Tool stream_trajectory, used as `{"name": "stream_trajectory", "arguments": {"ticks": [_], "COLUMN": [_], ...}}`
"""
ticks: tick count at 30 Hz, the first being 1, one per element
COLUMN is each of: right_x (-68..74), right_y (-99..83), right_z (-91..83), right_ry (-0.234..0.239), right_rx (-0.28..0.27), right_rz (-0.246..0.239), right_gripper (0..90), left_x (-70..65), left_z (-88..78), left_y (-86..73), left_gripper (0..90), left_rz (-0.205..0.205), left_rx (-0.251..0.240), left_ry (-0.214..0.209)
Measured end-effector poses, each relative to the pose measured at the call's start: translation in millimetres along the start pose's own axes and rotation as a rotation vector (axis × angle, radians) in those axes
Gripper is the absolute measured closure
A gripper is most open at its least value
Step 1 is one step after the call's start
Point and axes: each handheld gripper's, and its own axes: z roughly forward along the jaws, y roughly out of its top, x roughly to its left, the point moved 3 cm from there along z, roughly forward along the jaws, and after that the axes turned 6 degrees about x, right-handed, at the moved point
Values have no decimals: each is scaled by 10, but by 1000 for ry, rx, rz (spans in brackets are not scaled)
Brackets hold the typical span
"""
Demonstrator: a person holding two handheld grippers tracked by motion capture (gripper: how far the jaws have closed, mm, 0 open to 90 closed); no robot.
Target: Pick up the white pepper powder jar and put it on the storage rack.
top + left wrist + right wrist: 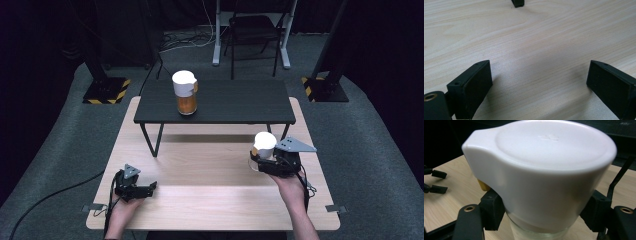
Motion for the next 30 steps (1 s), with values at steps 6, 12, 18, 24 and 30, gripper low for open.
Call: {"name": "stream_trajectory", "arguments": {"ticks": [6, 12, 18, 24, 30], "right_x": [-41, -54, -56, -59, -79], "right_y": [109, 235, 379, 517, 640], "right_z": [-56, -75, -83, -89, -75], "right_ry": [-1, -6, -5, 0, 4], "right_rx": [-9, -1, -6, -14, -14], "right_rz": [1, -7, -14, -17, -13], "right_gripper": [295, 295, 295, 295, 295], "left_x": [-5, -7, -8, -10, -9], "left_z": [0, 1, 1, 1, 1], "left_y": [1, 1, 2, 2, 2], "left_gripper": [57, 56, 56, 57, 57], "left_rz": [1, 1, 3, 3, 4], "left_rx": [0, 0, 0, 0, 0], "left_ry": [0, -1, -2, -2, -2]}}
